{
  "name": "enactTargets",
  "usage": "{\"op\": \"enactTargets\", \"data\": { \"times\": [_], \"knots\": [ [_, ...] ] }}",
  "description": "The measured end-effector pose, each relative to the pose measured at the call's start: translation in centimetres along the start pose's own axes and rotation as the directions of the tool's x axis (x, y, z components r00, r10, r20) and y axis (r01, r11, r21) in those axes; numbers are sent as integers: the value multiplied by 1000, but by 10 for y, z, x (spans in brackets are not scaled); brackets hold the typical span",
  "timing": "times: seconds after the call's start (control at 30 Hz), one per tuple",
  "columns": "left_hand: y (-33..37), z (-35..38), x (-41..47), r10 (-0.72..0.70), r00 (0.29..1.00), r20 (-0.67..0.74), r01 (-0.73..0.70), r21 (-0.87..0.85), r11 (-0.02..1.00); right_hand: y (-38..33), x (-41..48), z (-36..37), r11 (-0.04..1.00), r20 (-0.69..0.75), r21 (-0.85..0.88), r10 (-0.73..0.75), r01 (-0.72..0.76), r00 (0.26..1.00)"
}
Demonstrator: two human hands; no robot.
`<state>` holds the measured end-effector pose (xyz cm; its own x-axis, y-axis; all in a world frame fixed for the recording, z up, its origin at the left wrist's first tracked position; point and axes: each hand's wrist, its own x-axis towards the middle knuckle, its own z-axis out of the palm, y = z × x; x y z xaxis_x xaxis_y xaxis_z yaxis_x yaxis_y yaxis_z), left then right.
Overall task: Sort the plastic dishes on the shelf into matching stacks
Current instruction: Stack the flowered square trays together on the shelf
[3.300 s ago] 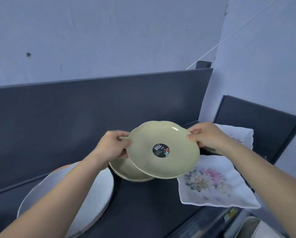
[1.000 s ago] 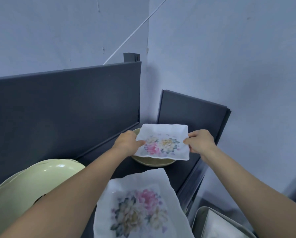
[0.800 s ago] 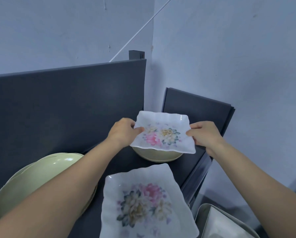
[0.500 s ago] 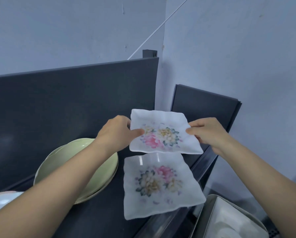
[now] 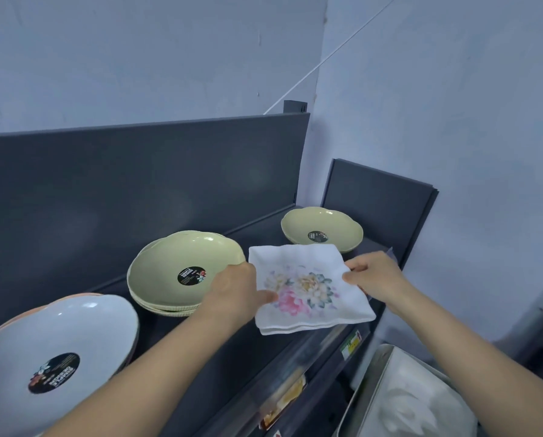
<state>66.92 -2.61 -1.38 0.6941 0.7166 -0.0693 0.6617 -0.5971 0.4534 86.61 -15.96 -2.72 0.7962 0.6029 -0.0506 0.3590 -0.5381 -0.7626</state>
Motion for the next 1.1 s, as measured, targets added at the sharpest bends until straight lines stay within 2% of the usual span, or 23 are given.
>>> {"op": "enactTargets", "data": {
  "times": [0.23,0.4,0.47,0.6,0.7,0.83,0.97,1.1],
  "knots": [
    [2,12,4,-16,1000,14,14,130,991,2,-2,16,995,-88,-96,-37,28,995],
    [1,18,5,-19,1000,7,17,183,983,4,0,17,999,-90,-36,4,-7,996],
    [0,19,4,-28,1000,-1,27,188,982,7,-1,15,997,-78,56,50,-46,996],
    [-5,22,5,-67,997,26,67,3,998,5,-5,12,936,39,300,178,-182,983],
    [-6,21,1,-58,998,18,60,-165,984,4,-8,8,919,60,342,188,-197,980],
    [-4,5,-10,1,998,-69,-22,-307,951,-8,-17,-6,912,6,386,149,-140,989],
    [-12,-23,-25,-4,987,-158,-68,-447,892,-41,-34,-16,910,-32,412,72,-52,997],
    [-46,-53,-56,-47,978,-202,-69,-533,843,-84,-64,-3,895,13,446,-35,26,999]
  ]
}}
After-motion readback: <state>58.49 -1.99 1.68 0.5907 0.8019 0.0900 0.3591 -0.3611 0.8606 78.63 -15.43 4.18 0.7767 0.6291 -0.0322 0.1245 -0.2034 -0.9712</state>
